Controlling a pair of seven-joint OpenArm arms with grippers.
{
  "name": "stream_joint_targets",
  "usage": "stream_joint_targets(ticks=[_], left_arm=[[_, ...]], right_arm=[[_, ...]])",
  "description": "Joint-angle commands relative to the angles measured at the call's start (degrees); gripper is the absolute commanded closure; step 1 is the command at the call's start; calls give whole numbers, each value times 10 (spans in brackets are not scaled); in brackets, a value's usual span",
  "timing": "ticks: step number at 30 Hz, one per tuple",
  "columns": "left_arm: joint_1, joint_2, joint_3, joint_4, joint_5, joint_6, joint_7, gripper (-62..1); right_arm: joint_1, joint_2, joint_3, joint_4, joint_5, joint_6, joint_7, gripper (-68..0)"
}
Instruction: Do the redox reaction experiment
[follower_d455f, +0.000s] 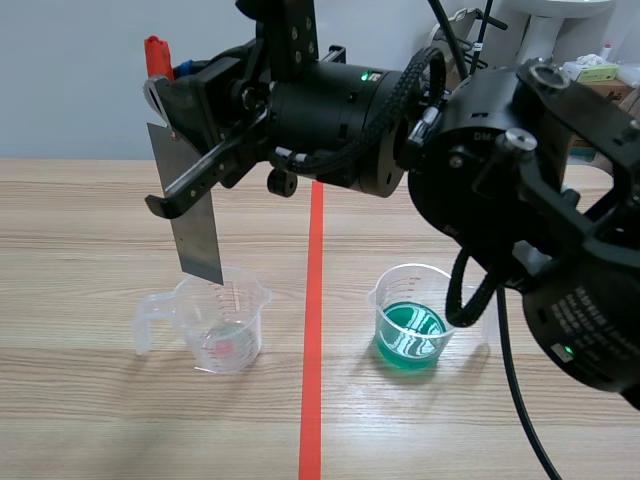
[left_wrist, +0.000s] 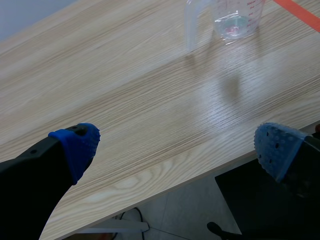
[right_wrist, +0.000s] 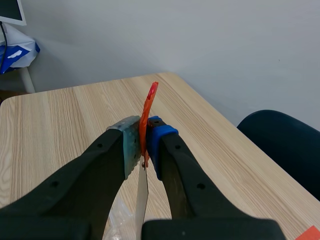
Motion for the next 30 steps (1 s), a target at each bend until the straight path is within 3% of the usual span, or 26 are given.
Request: stream_joint_targets(ticks=[1,18,30], left_arm=[[0,1,2,12,-5,0,-9,-623],[0,1,2,12,-5,0,-9,-623],[0,1,2,12,-5,0,-9,-623]], right_arm=[[7,1,5,14,6,-4,15,-7],[7,2,5,14,6,-4,15,-7],[0,58,6,45,7,-9,56,-7]])
